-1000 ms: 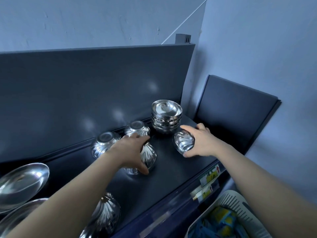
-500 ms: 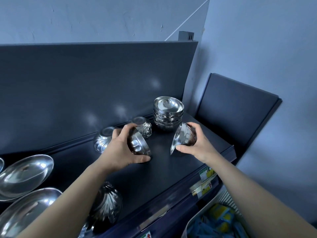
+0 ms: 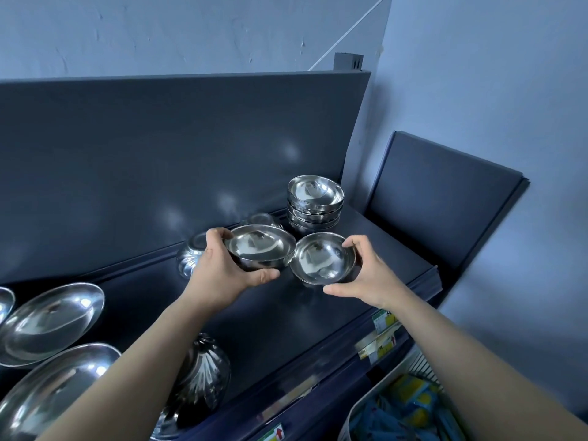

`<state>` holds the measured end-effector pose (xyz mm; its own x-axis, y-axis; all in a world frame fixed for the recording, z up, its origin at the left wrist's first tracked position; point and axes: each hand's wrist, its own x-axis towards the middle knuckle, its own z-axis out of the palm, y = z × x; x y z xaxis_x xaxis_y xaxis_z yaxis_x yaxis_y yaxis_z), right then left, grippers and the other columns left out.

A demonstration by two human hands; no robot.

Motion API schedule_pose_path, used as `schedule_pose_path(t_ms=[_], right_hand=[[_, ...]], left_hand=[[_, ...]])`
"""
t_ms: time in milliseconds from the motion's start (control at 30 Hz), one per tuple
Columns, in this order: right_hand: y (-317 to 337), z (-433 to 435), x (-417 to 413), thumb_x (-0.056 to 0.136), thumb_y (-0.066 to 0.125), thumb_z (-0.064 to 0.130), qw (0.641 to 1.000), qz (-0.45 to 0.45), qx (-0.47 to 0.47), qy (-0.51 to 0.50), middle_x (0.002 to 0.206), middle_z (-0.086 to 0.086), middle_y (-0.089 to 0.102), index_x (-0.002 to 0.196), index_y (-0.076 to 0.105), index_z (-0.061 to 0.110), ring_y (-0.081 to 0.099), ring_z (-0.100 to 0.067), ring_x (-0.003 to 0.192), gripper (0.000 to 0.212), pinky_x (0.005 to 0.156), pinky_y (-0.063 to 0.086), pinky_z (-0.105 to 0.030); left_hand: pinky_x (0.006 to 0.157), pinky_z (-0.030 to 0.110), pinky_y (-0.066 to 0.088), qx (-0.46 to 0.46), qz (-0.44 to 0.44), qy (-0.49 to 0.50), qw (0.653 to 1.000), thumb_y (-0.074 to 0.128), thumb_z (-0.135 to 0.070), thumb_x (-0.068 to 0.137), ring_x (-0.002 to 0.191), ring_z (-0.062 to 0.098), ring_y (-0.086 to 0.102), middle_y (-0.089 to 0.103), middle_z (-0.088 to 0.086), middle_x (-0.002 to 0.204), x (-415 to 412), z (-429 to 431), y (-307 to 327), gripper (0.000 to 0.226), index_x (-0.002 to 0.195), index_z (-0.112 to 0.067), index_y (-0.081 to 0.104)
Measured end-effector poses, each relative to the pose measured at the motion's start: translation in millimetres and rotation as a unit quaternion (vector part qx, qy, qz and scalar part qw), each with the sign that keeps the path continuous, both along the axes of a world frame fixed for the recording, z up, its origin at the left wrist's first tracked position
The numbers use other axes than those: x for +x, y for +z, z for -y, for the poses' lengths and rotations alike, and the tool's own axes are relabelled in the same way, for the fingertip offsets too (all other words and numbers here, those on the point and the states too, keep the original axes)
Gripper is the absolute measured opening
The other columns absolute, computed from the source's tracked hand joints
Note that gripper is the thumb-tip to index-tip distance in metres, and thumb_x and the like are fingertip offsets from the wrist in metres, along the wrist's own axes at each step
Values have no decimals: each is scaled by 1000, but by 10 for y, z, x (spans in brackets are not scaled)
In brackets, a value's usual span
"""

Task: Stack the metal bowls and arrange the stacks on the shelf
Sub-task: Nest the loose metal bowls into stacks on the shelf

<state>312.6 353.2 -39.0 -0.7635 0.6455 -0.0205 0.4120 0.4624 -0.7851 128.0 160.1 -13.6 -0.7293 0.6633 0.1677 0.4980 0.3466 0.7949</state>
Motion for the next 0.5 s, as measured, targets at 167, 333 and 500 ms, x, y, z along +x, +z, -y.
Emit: schedule_pose_path(t_ms=[167, 333, 500], right_hand=[[41, -12, 26, 59, 91, 36, 1000, 0, 19, 10, 126, 17, 44, 134, 32, 36, 43, -5, 119, 96, 92, 31, -22], [107, -24, 37, 58, 92, 35, 999, 20, 47, 20, 125, 17, 45, 142, 34, 30, 44, -4, 116, 102, 92, 33, -20], [96, -74, 83, 53, 89, 50, 998, 54, 23, 13, 141, 13, 42, 147, 31, 31, 40, -6, 129, 111, 105, 35, -26]], left_hand=[[86, 11, 39, 56, 21, -59, 996, 91, -43, 50, 104, -6, 54, 57, -18, 114, 157, -211, 74, 99, 126, -26, 31], [90, 21, 47, 62, 2, -120, 991, 93, -39, 48, 101, -3, 58, 63, -15, 108, 322, -488, 26, 78, 112, -30, 49], [100, 37, 46, 29, 30, -145, 989, 90, -47, 47, 114, 5, 53, 57, -12, 119, 376, -626, -171, 90, 122, -32, 42]])
